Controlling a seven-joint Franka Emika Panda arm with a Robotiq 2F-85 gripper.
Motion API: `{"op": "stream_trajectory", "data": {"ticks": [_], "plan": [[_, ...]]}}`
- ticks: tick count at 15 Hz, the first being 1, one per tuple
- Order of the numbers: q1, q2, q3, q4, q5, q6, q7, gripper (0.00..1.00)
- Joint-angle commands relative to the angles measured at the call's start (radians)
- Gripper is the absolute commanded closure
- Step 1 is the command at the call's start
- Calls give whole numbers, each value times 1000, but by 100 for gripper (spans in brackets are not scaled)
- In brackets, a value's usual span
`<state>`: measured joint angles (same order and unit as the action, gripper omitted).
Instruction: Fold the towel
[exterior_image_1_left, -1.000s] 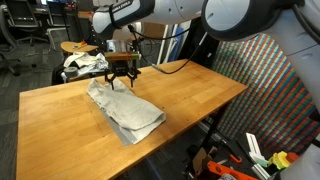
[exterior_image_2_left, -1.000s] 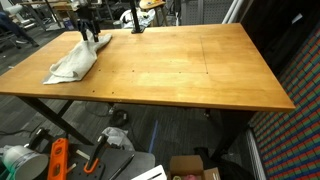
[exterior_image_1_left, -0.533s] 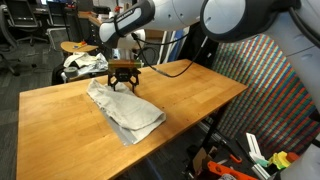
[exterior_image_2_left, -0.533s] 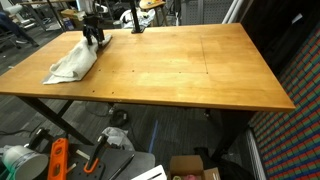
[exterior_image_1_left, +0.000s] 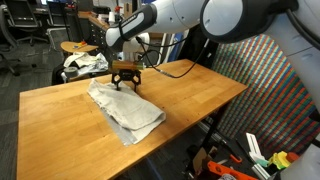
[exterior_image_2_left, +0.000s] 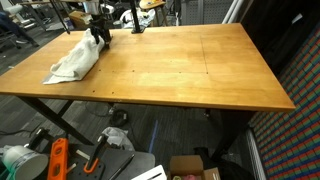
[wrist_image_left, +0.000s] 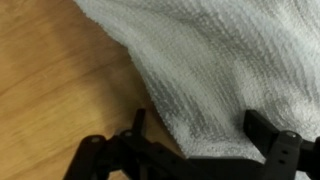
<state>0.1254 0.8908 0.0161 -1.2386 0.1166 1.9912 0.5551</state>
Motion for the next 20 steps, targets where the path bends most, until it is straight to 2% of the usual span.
{"op": "stream_trajectory", "data": {"ticks": [1, 7, 11, 15, 17, 20], "plan": [[3, 0, -48, -5, 7, 68, 49, 0], [-4, -6, -90, -12, -3, 97, 101, 0], [-19, -56, -73, -65, 5, 72, 56, 0], [-35, -165, -49, -179, 21, 67, -35, 0], [-50, -248, -40, -251, 37, 84, -85, 0], [-84, -377, -15, -342, 86, 49, -175, 0]]}}
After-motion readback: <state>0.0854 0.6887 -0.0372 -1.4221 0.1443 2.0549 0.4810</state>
